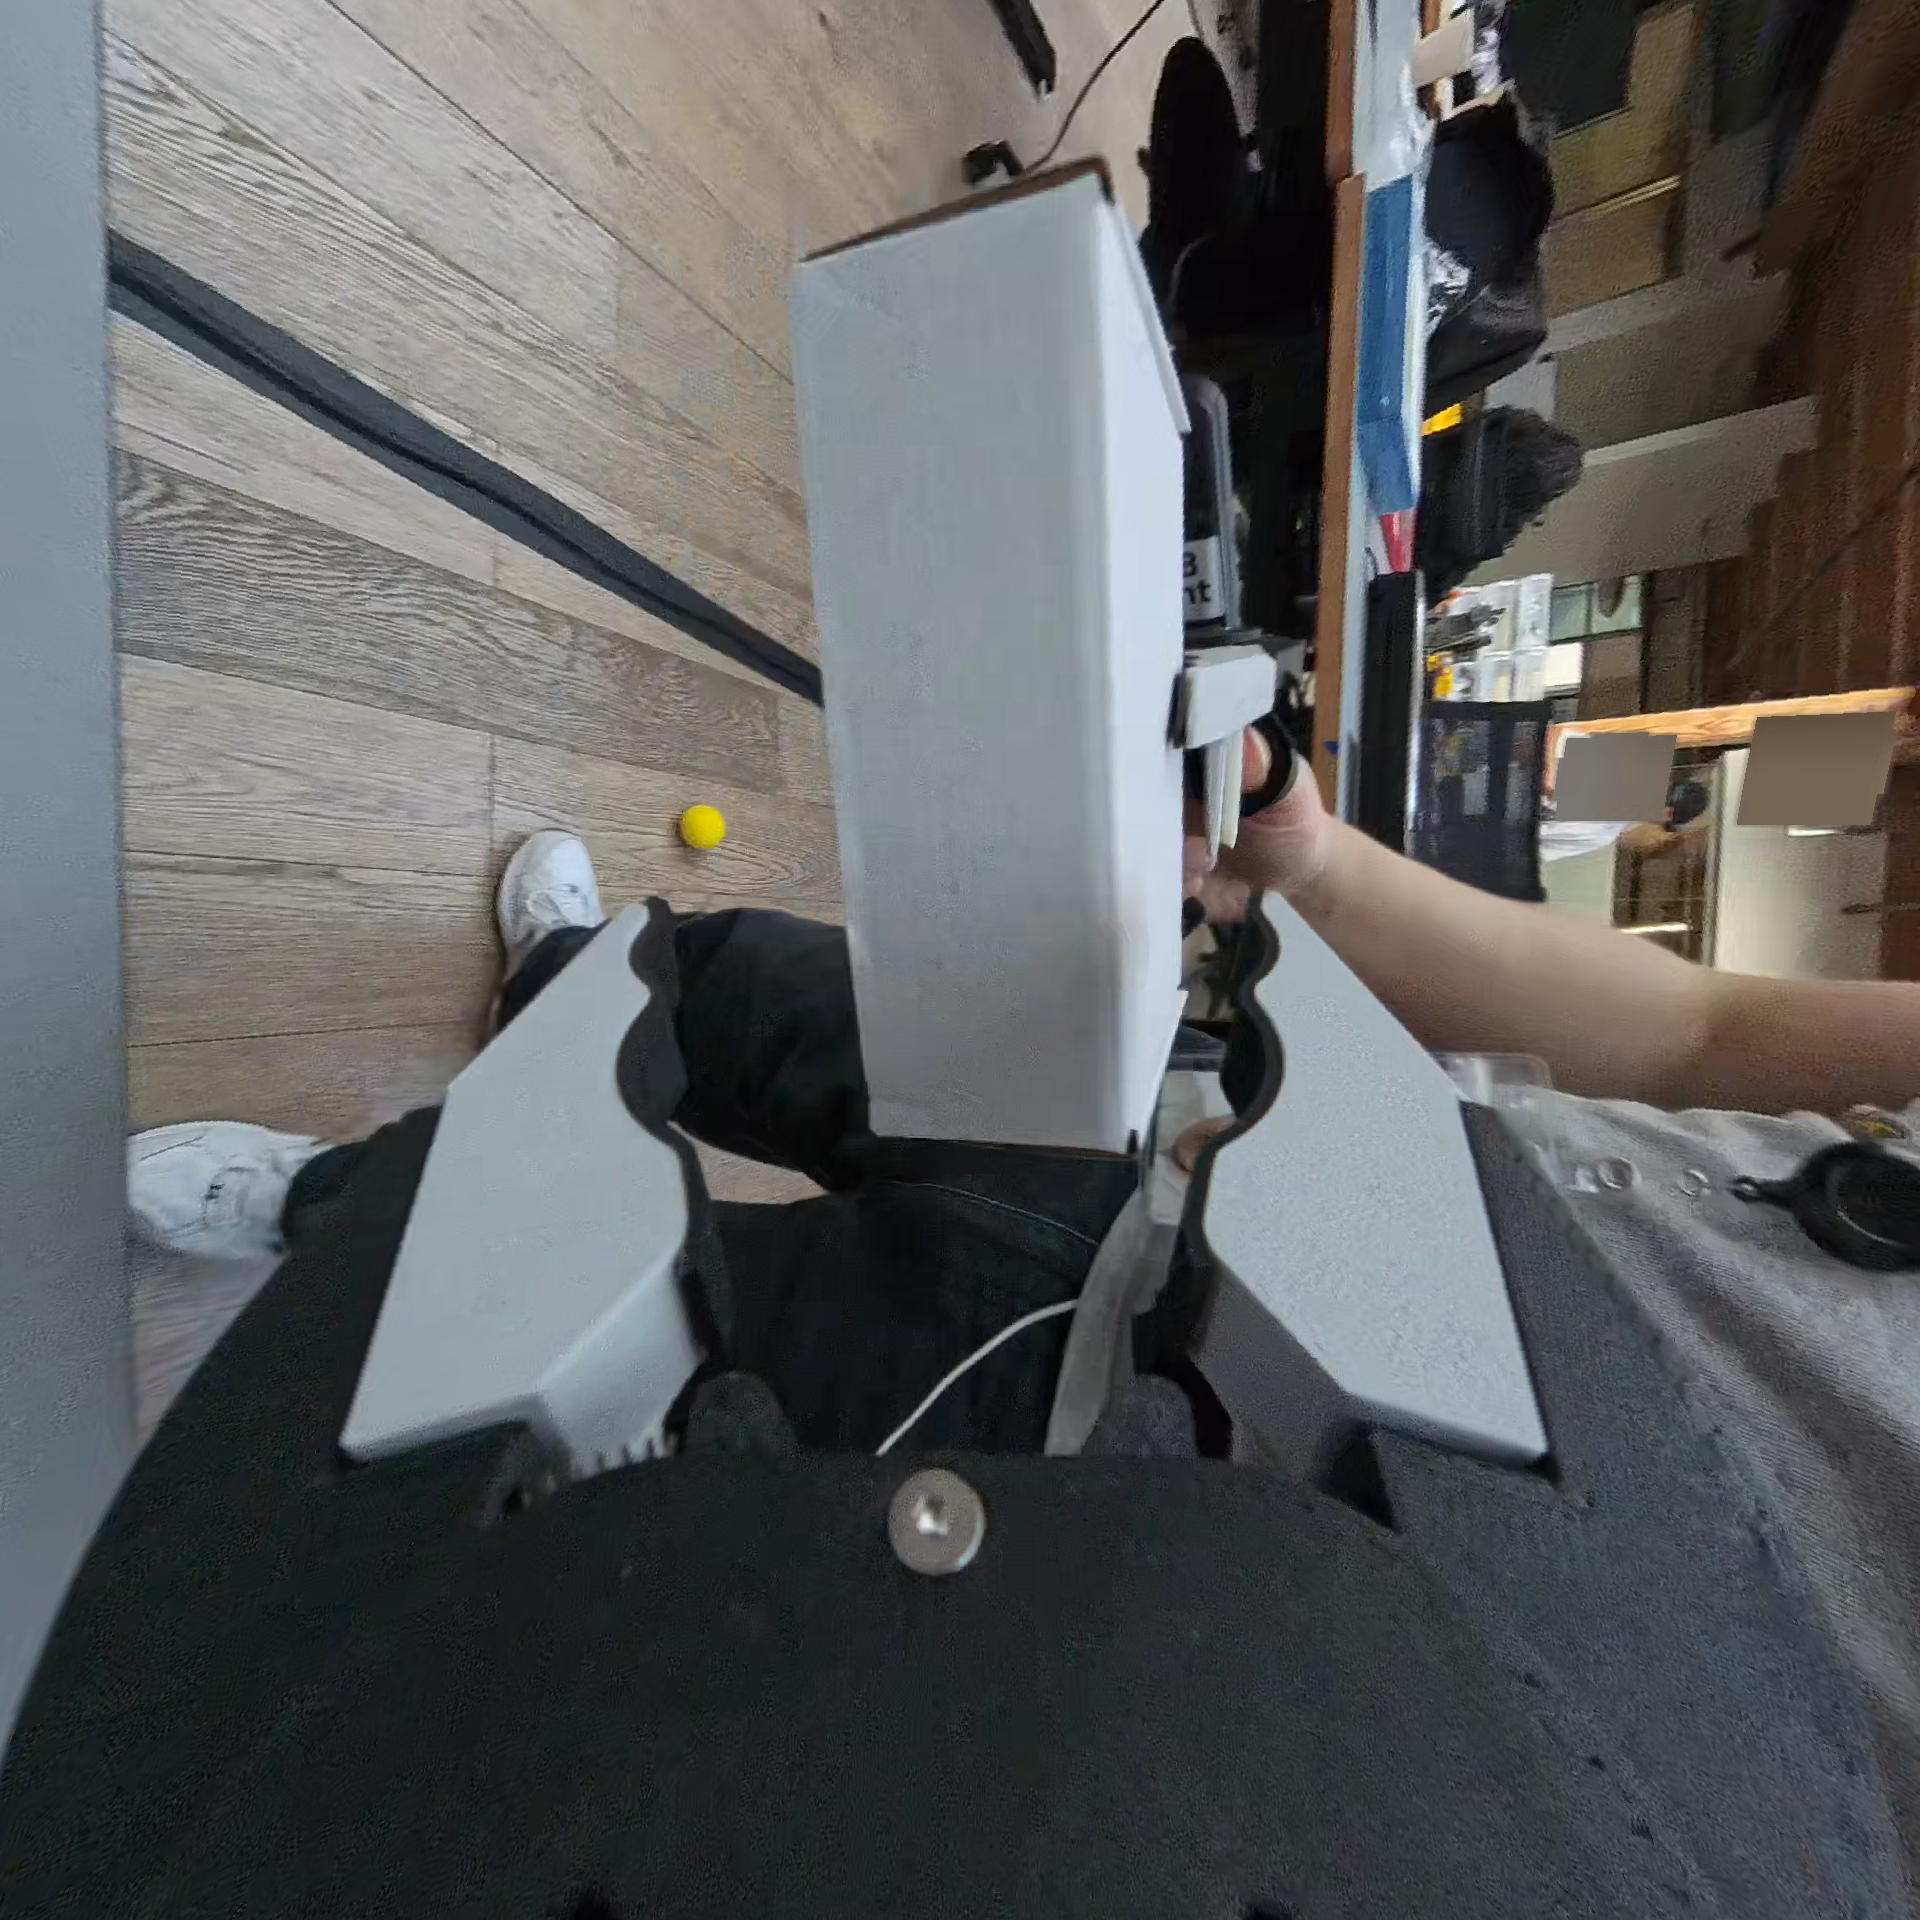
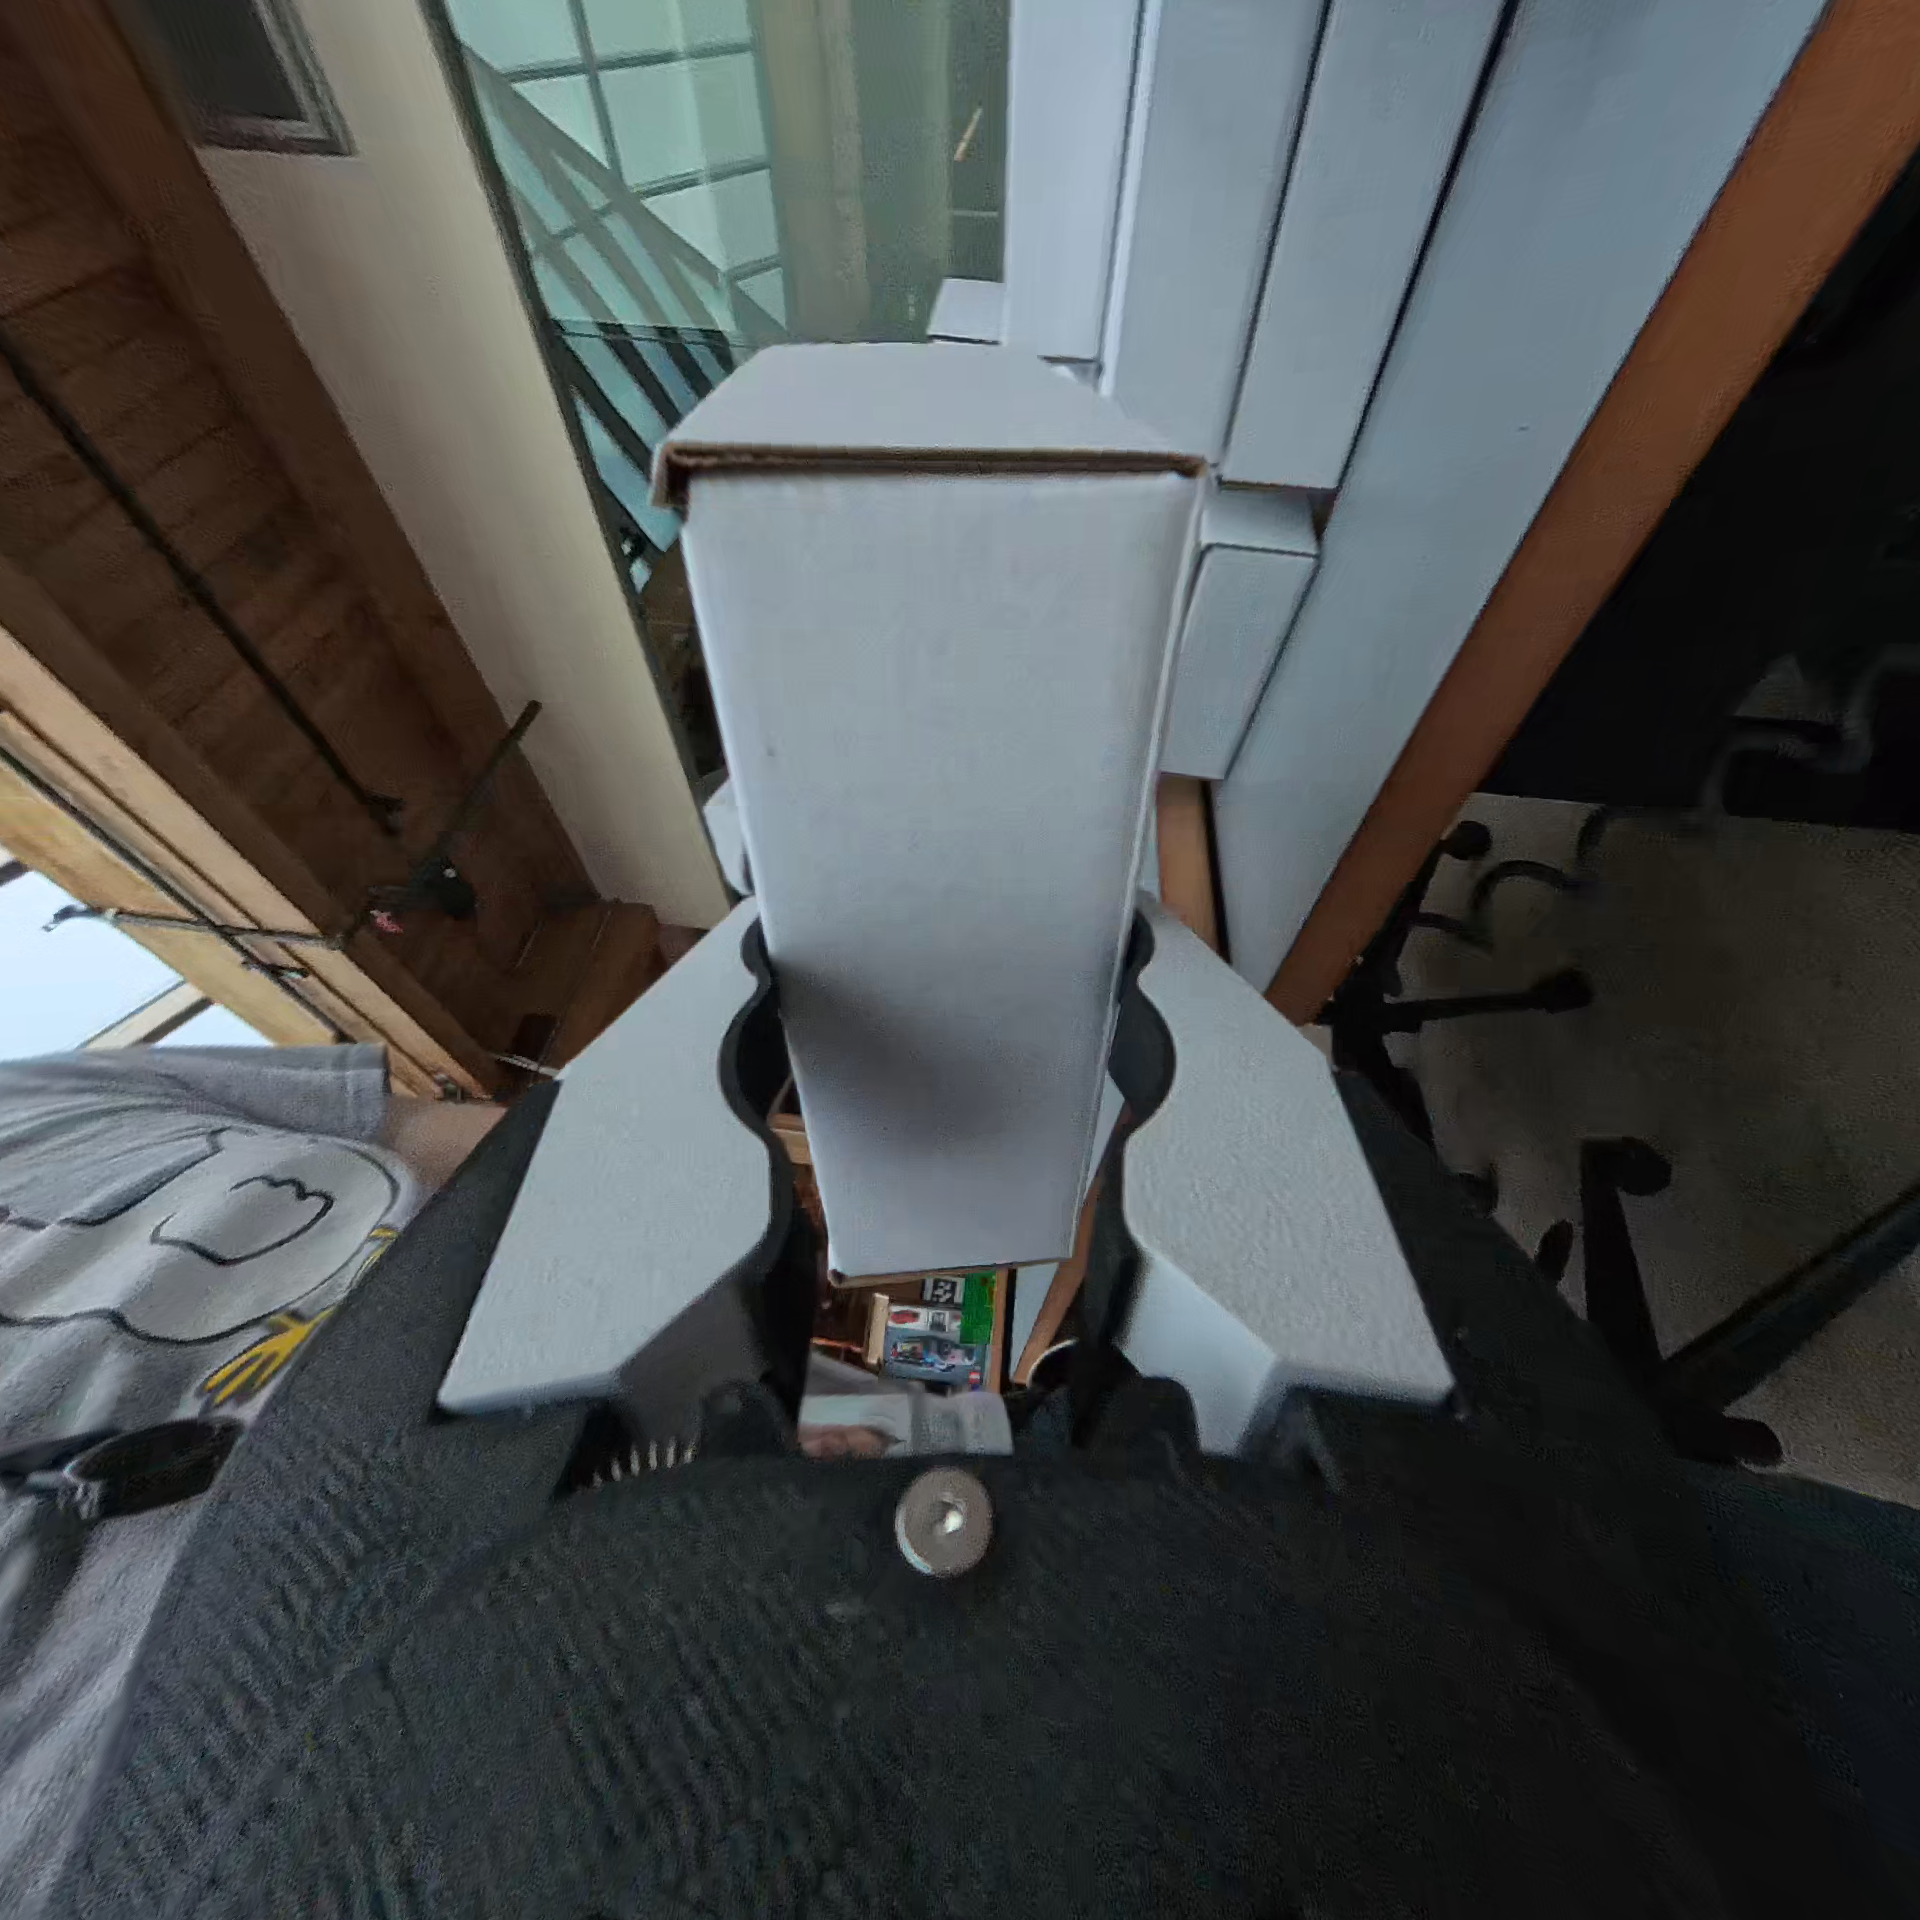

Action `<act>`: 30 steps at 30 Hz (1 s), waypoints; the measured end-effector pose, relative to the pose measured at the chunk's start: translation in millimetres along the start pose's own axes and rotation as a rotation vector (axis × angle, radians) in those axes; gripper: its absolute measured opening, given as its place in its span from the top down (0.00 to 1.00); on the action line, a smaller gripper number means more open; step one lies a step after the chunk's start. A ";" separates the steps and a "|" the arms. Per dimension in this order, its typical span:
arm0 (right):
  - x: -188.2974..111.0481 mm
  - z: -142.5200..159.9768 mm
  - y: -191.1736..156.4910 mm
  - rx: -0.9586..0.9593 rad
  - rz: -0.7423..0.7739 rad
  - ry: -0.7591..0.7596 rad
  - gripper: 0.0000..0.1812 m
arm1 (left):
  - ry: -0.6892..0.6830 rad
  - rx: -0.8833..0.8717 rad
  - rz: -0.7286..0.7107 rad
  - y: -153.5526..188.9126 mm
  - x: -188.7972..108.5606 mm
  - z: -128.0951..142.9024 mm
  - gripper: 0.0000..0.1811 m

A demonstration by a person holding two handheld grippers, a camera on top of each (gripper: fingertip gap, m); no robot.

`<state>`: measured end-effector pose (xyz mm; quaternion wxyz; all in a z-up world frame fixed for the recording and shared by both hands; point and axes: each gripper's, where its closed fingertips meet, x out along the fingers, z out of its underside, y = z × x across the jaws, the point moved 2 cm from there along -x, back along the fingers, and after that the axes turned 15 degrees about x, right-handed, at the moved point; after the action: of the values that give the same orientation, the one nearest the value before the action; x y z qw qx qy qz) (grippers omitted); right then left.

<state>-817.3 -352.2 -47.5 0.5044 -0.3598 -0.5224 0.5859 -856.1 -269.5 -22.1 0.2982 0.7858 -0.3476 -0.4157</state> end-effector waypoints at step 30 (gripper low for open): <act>-59.3 -266.9 -398.4 -0.828 -0.241 -0.280 0.65 | 0.524 0.336 0.163 153.1 20.0 -401.6 0.61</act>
<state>-464.6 -364.8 282.6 0.3072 -0.3853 -0.8140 0.3076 -547.9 -302.1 276.4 0.2758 0.8739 -0.3846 -0.1105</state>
